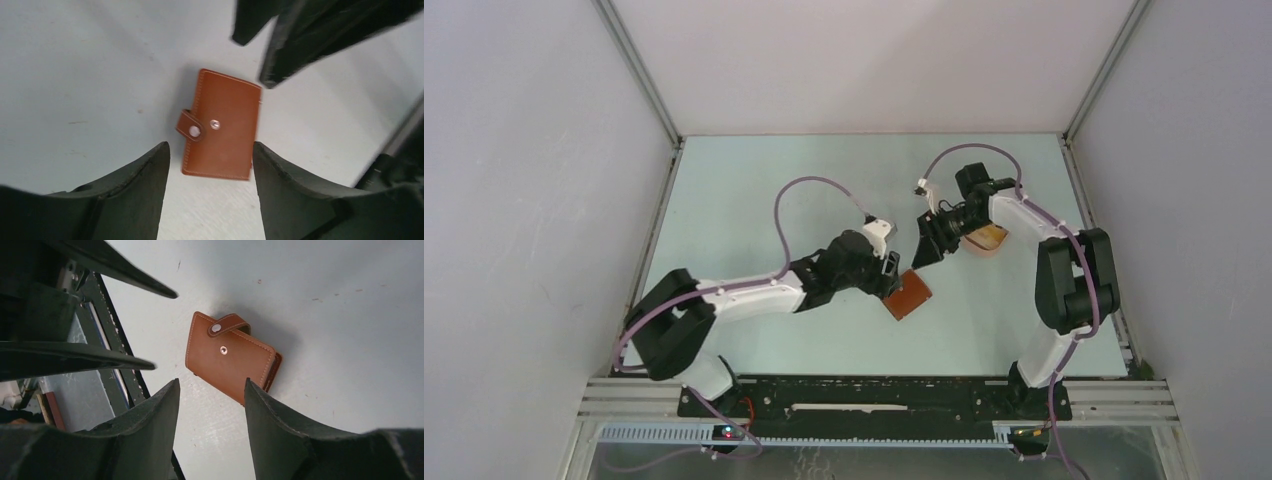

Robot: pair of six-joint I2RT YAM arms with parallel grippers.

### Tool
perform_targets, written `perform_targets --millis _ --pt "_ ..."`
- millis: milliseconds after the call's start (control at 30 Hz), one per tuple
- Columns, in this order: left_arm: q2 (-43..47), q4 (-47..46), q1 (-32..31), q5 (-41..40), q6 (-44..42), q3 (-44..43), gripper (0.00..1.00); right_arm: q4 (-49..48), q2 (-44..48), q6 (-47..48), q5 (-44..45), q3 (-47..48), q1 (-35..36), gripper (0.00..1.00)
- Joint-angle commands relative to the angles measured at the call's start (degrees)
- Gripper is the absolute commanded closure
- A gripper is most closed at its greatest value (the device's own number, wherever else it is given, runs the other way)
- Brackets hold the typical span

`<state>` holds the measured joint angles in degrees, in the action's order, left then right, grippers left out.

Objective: Put the credit cards into the card holder
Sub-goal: Open the card holder at the center of the board.

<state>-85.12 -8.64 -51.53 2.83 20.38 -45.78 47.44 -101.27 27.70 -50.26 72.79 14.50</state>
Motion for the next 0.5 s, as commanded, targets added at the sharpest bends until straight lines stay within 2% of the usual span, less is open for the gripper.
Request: perform_targets --millis 0,233,467 --pt "-7.4 9.6 -0.6 -10.5 -6.3 -8.0 0.33 0.3 0.2 -1.1 -2.9 1.6 -2.5 0.42" --pt "-15.4 14.0 -0.7 -8.7 -7.5 -15.7 0.35 0.4 -0.1 -1.0 -3.1 1.6 -3.2 0.42" --pt "-17.5 13.4 -0.8 -5.9 -6.9 -17.5 0.35 0.4 -0.1 -0.8 -3.1 1.6 -3.2 0.42"
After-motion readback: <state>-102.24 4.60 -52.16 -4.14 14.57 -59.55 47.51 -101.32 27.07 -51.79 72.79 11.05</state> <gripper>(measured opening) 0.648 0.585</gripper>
